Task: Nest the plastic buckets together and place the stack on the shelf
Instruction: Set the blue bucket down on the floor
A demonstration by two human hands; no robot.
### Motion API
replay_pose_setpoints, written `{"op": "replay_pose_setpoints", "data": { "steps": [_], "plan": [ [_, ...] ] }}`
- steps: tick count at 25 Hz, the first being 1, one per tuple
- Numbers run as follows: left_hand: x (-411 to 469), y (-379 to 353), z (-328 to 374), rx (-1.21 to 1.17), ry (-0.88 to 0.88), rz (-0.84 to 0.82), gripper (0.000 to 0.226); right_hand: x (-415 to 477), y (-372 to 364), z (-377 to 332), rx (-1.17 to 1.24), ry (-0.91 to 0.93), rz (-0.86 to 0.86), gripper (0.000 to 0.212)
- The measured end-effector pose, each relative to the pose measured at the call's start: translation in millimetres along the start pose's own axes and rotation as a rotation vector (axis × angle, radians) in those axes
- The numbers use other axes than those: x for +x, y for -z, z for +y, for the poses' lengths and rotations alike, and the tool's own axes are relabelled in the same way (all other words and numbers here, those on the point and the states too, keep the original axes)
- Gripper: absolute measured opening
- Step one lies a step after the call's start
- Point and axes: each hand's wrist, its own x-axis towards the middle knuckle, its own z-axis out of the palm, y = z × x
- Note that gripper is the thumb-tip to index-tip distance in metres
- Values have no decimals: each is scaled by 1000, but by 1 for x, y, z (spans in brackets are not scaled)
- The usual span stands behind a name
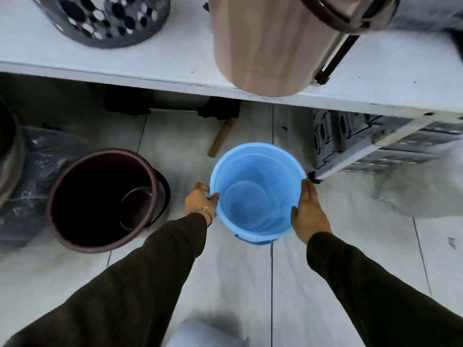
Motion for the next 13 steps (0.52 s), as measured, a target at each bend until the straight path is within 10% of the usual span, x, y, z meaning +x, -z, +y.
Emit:
{"op": "replay_pose_setpoints", "data": {
  "steps": [13],
  "plan": [
    [-81, 52, -31, 271, -188, -98, 59, -47, 16, 14, -133, 95, -25, 72]
  ]
}}
